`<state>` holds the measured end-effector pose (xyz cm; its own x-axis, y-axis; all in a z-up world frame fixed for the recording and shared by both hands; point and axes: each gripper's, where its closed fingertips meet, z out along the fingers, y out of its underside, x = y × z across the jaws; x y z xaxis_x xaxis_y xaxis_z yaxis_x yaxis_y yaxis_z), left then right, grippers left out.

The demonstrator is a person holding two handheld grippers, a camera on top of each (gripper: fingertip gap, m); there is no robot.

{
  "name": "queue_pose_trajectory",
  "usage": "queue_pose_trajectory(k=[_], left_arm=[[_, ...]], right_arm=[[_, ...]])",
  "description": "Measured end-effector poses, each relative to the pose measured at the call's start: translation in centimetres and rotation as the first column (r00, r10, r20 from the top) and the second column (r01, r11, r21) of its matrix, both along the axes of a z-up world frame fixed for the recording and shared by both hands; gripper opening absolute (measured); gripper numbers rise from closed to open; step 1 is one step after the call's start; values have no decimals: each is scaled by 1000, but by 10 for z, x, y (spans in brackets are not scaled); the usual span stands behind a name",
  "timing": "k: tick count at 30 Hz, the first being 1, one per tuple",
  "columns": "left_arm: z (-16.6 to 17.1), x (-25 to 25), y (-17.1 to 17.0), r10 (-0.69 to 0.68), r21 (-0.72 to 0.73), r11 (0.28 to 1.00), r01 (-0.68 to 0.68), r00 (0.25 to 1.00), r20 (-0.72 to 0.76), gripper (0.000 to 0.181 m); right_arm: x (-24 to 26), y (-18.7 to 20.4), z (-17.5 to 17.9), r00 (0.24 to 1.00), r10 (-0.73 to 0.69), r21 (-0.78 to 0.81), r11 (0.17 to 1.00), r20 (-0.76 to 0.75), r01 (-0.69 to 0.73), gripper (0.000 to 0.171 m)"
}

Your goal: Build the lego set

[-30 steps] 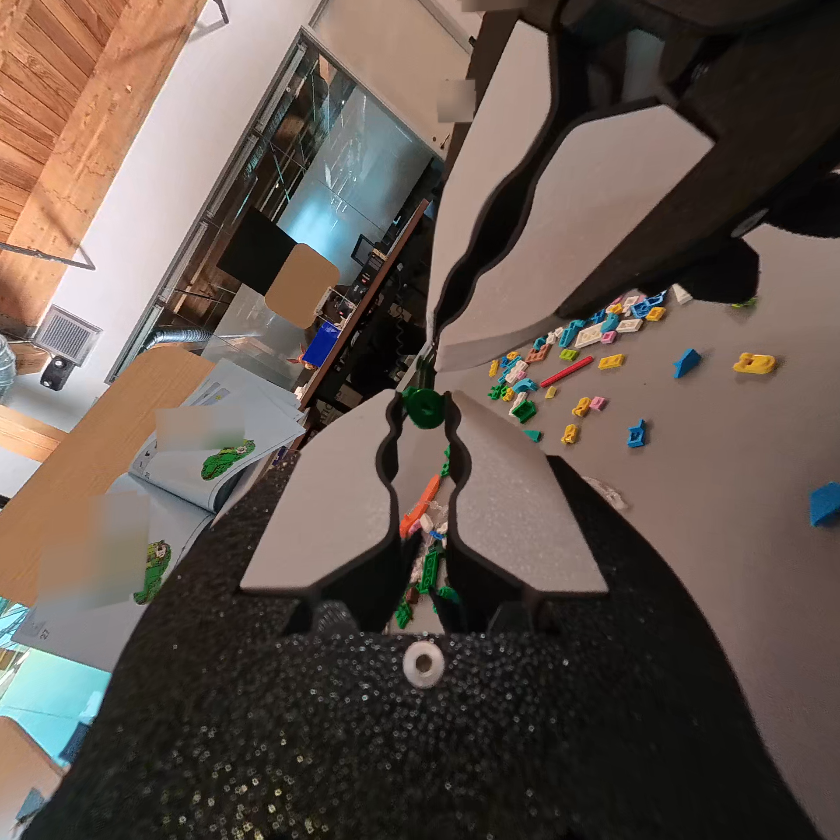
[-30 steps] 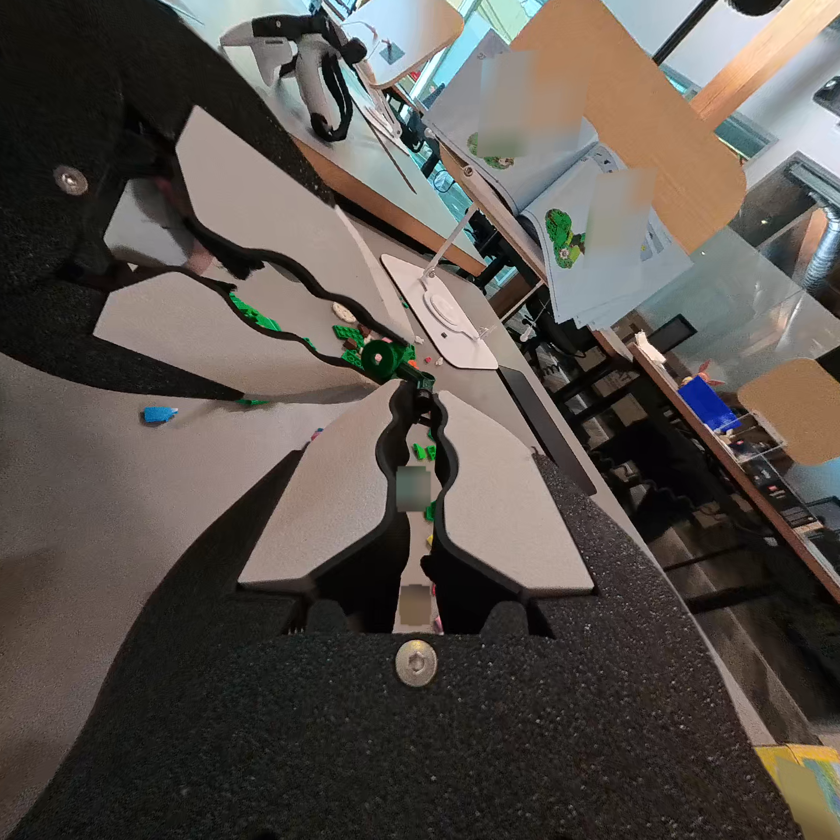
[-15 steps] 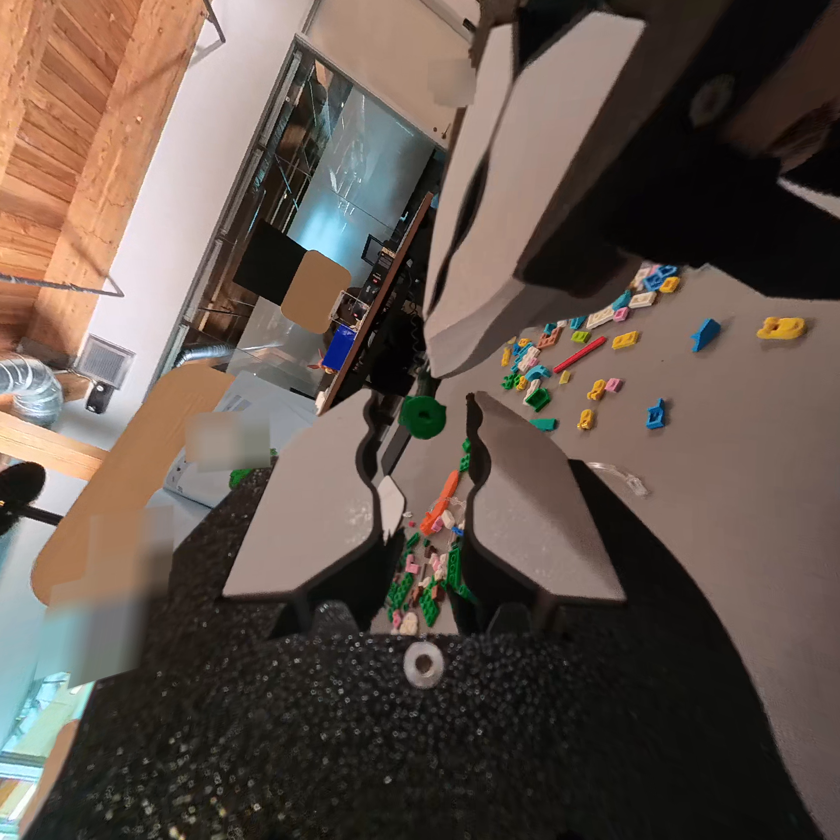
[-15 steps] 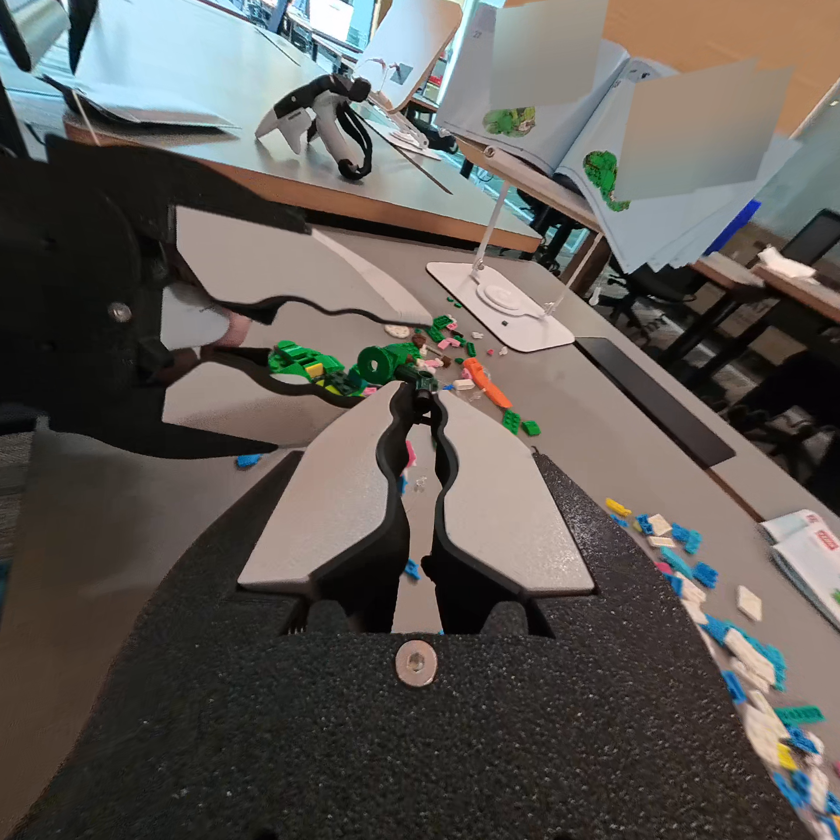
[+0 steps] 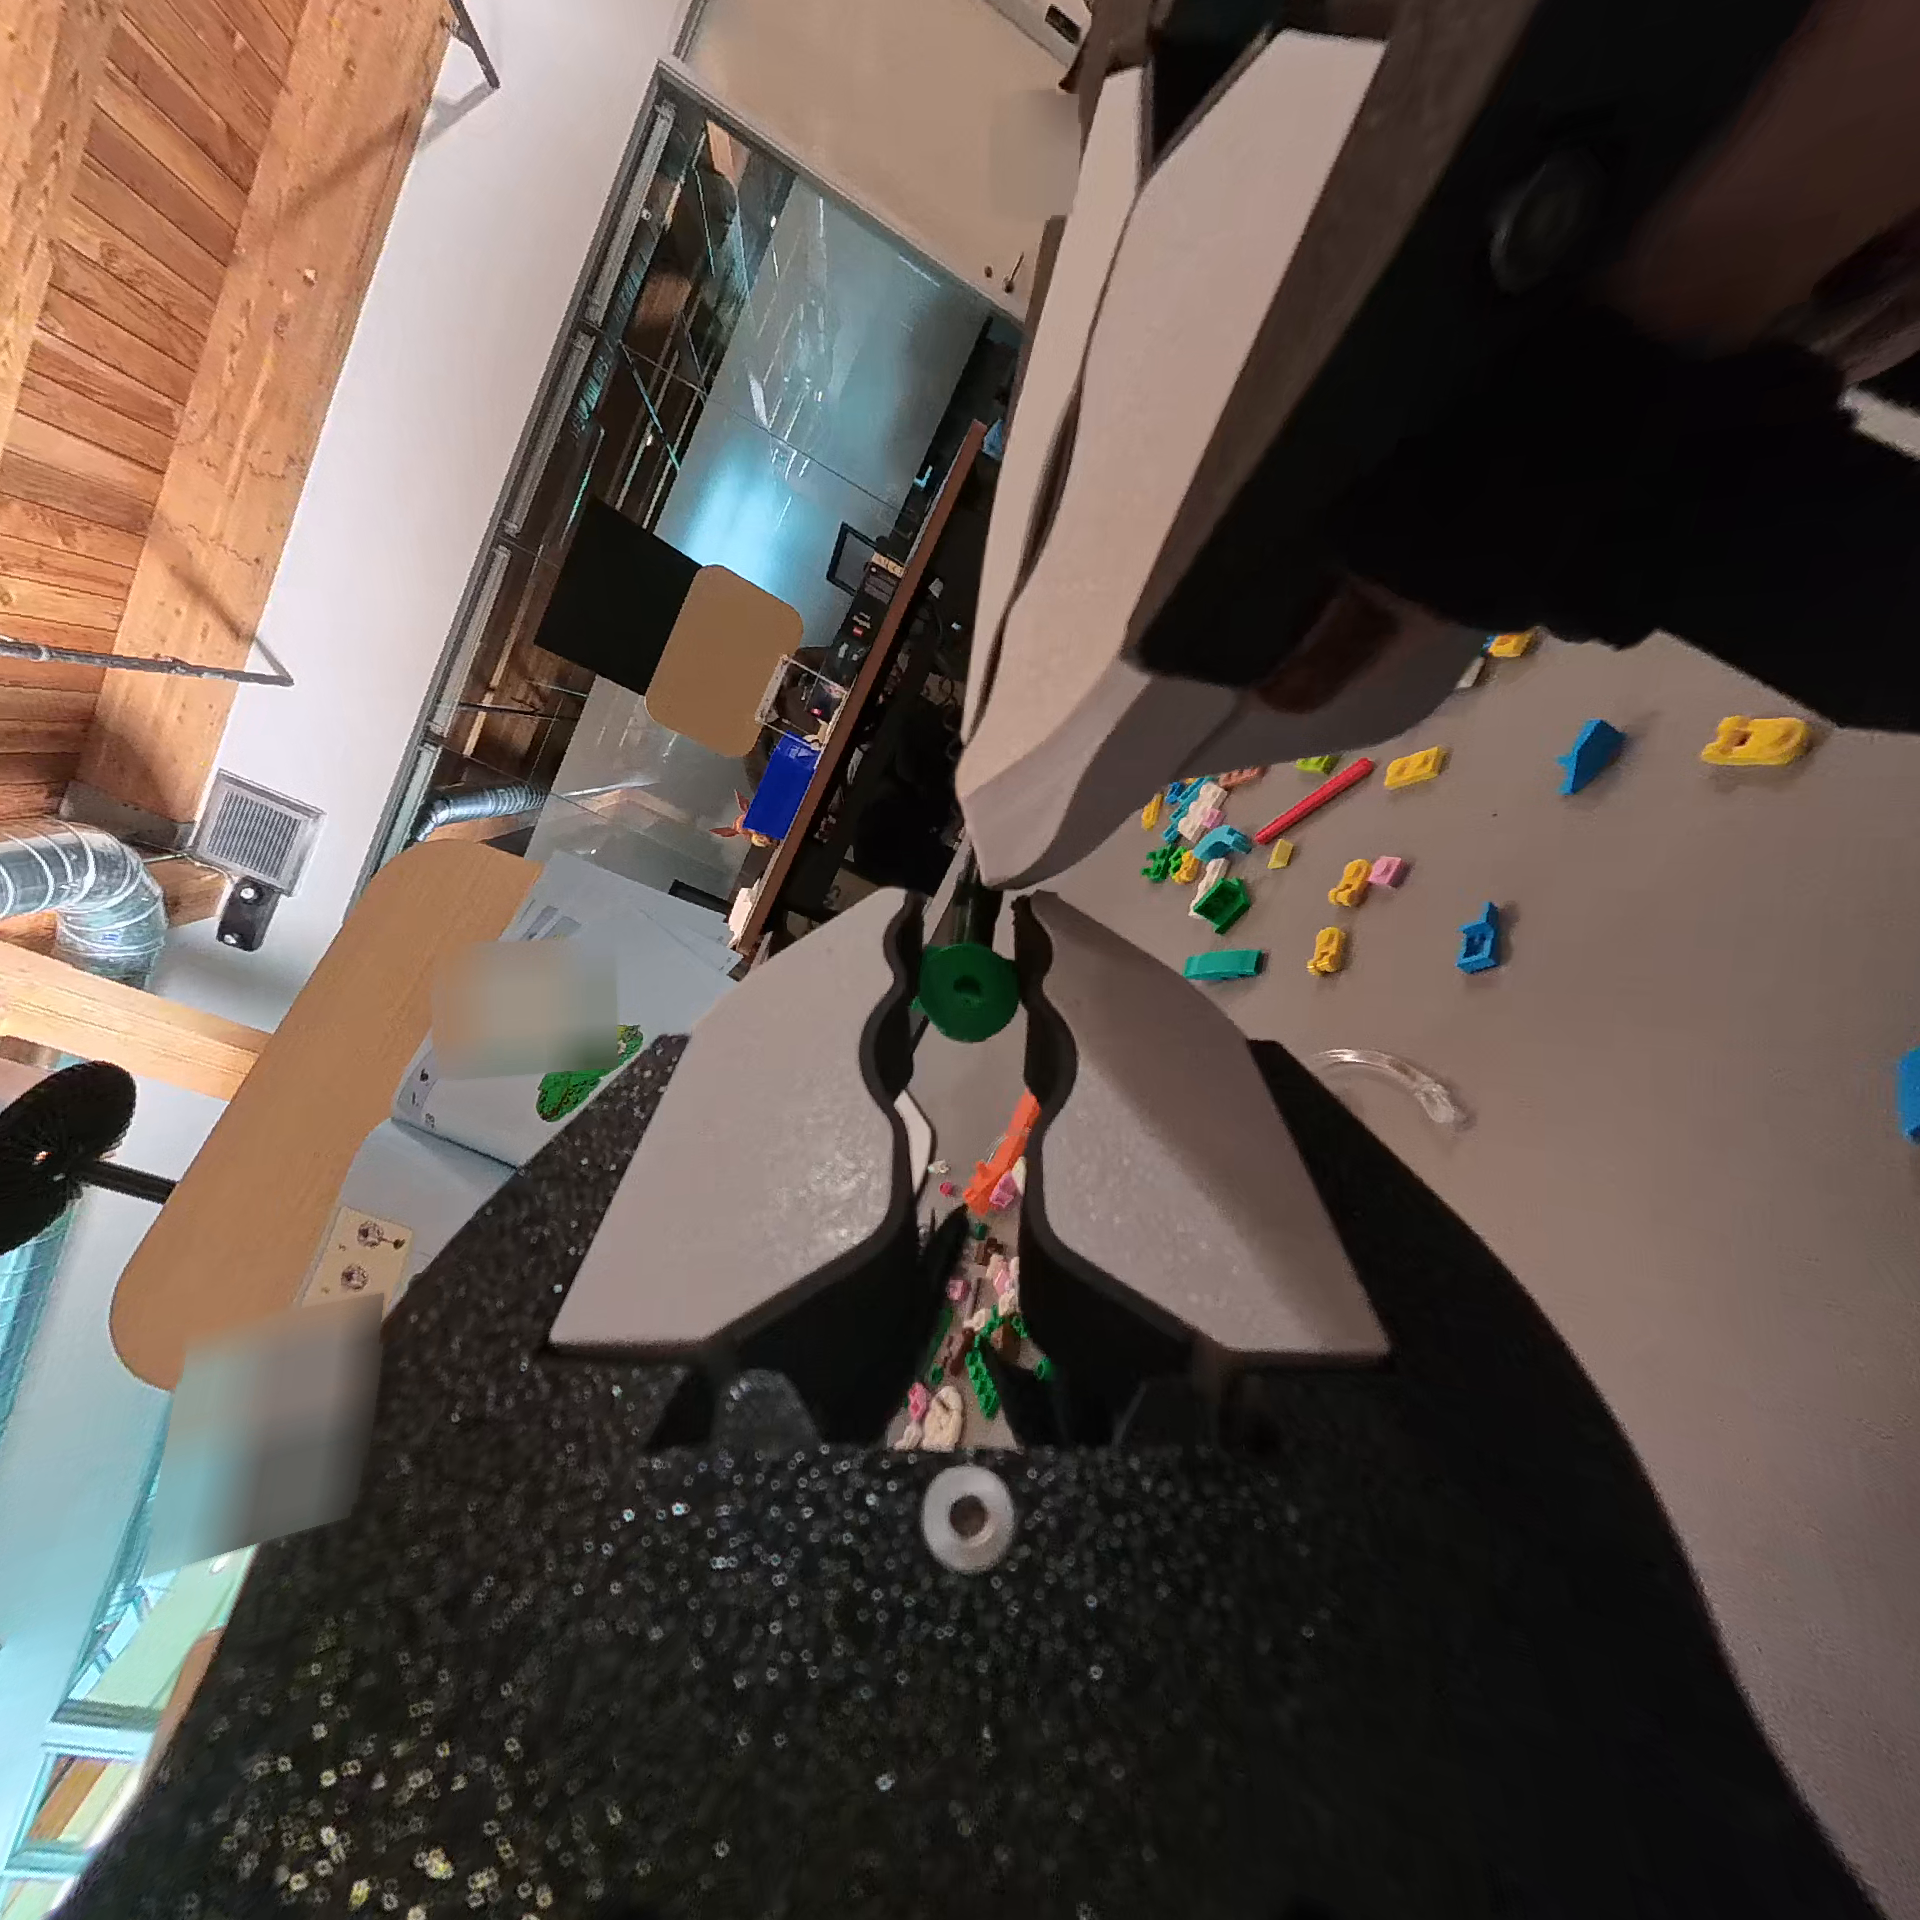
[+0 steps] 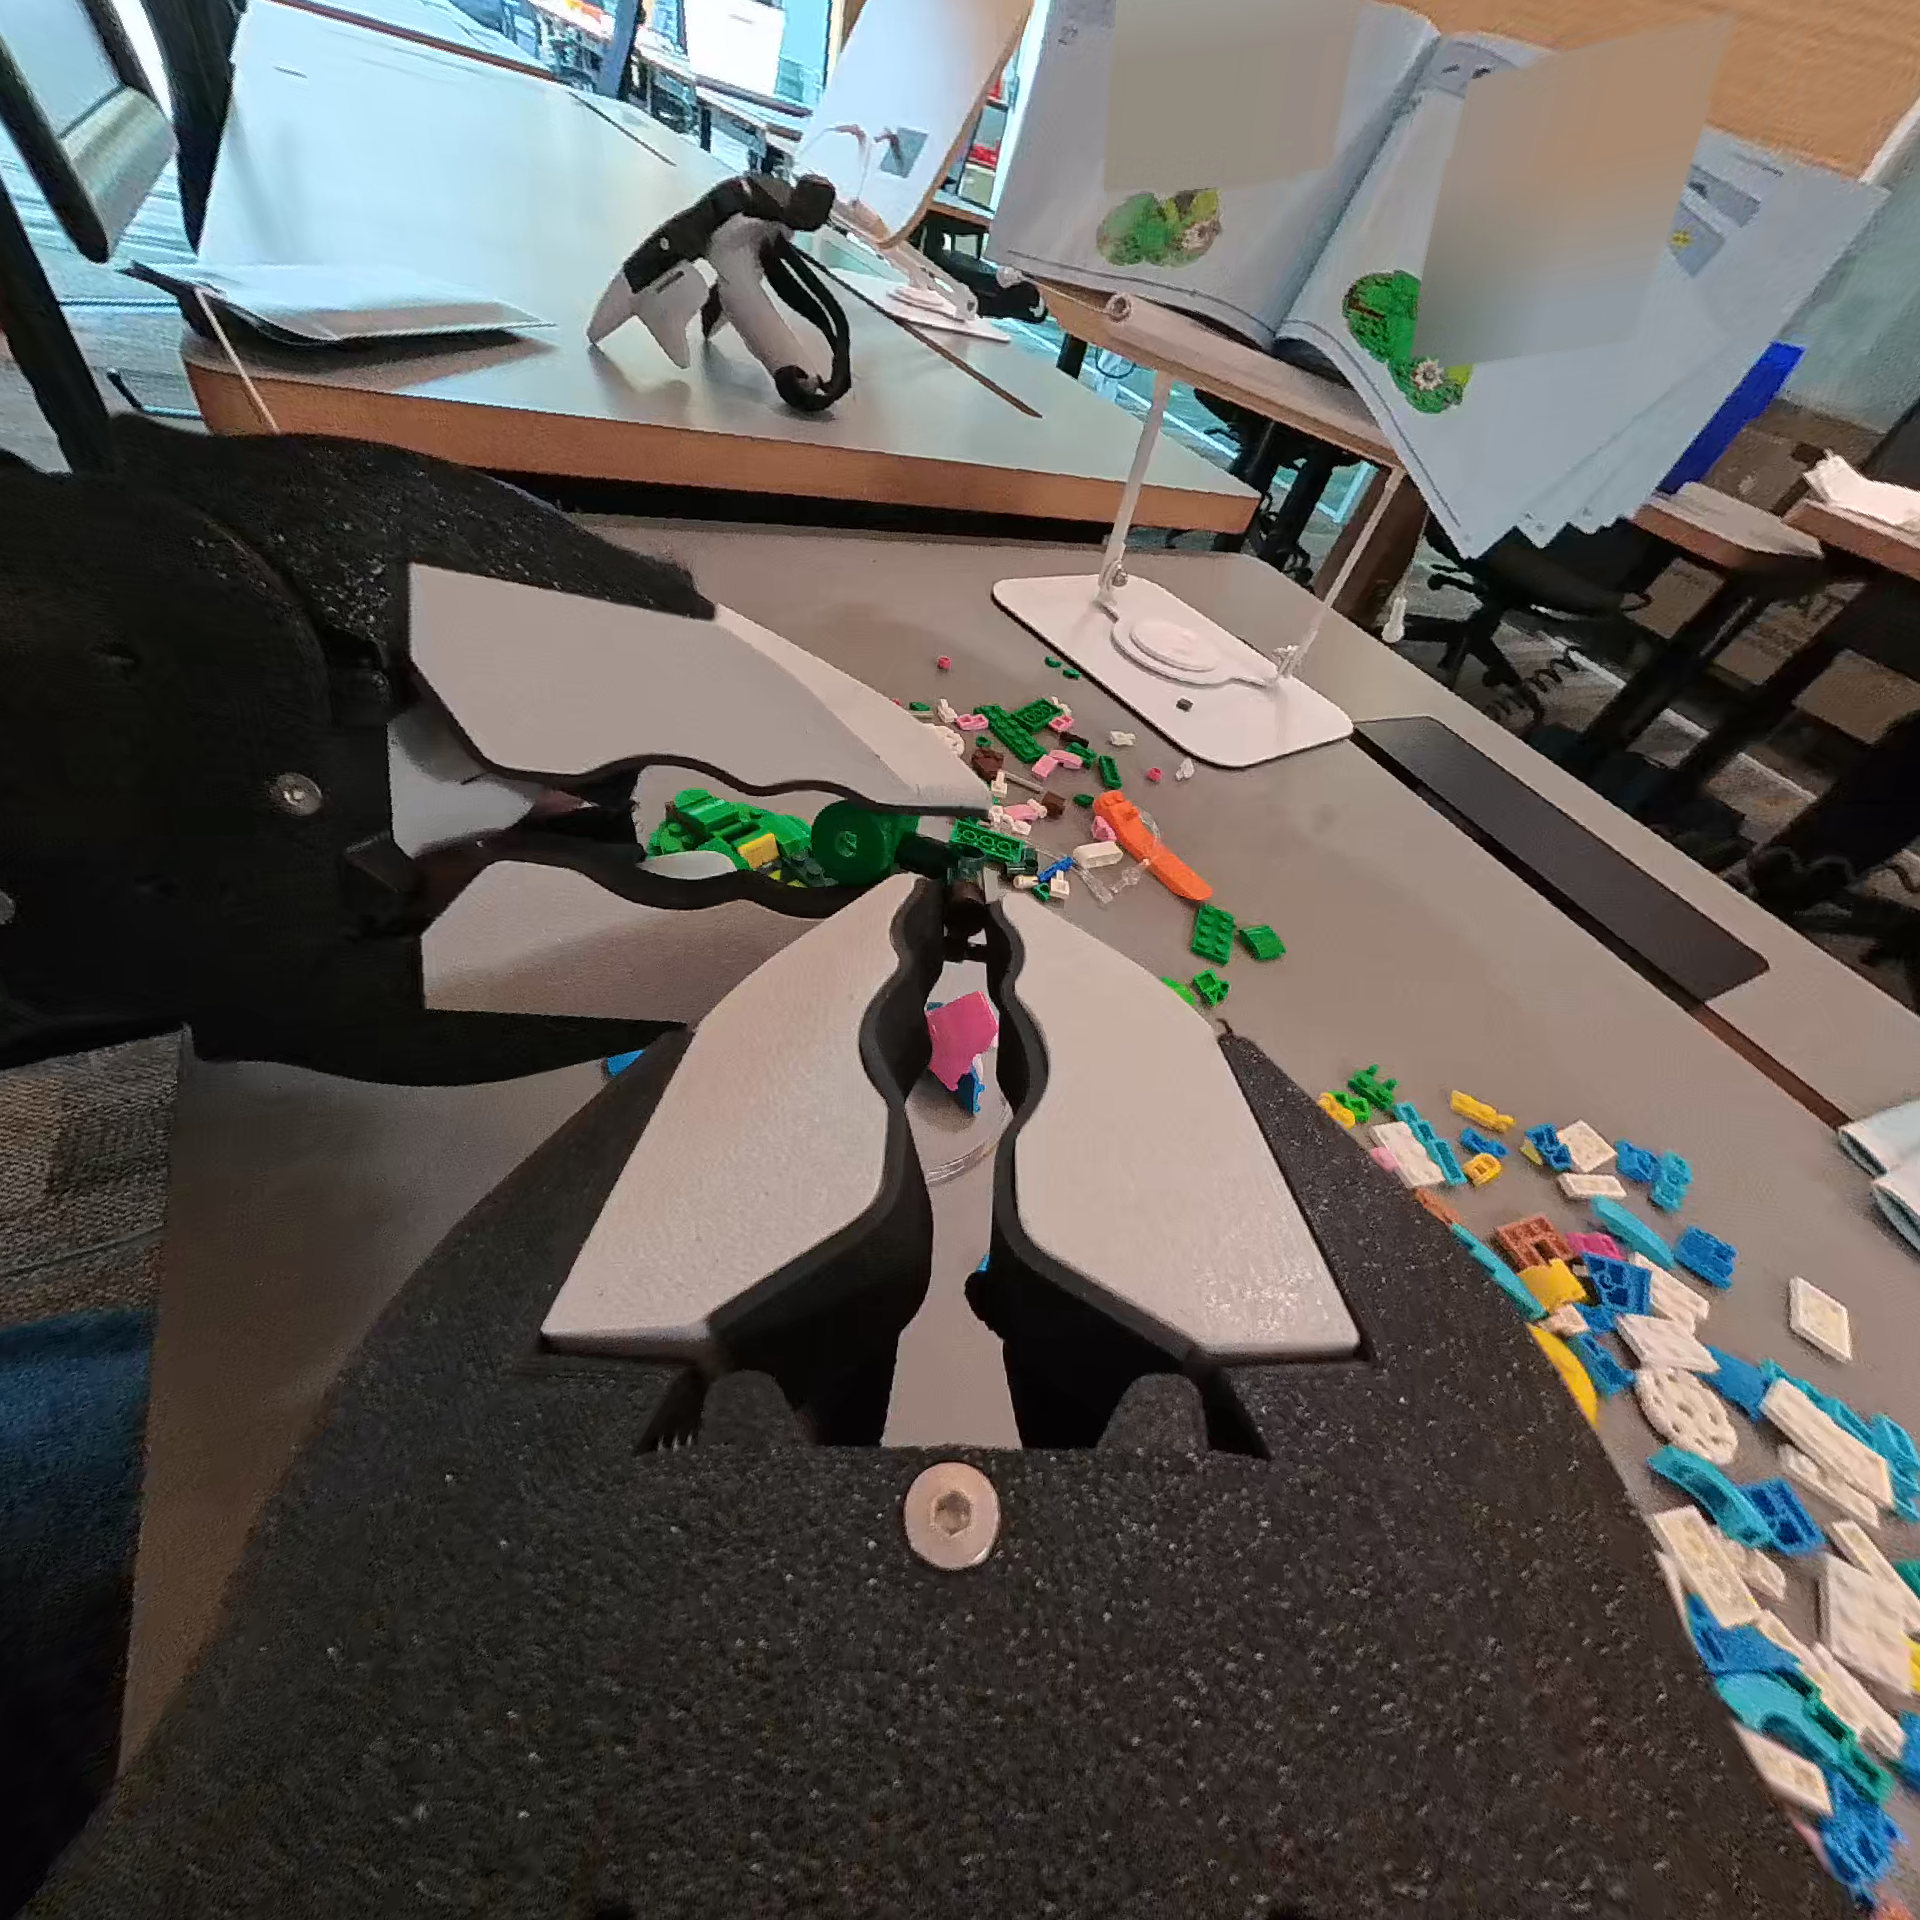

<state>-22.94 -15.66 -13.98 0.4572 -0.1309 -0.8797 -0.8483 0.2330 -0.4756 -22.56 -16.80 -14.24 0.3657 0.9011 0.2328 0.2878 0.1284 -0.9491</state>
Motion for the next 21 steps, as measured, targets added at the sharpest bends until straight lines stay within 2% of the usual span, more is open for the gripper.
queue_pose_trajectory(k=[1,10,16,21], left_arm=[[0,0,0,7,5,1000,-7,1000,-7,16],[0,0,-1,13,7,1000,-13,1000,-13,16],[0,4,-5,-36,-52,998,37,999,11,16],[2,11,-12,-102,-118,987,107,994,42,16]], right_arm=[[0,0,0,1000,-10,-1,1000,-1,10,8],[2,-2,1,1000,-21,-43,999,-14,20,7],[5,-6,3,993,35,163,985,114,-54,6],[9,-14,11,959,87,362,914,270,-184,6]])
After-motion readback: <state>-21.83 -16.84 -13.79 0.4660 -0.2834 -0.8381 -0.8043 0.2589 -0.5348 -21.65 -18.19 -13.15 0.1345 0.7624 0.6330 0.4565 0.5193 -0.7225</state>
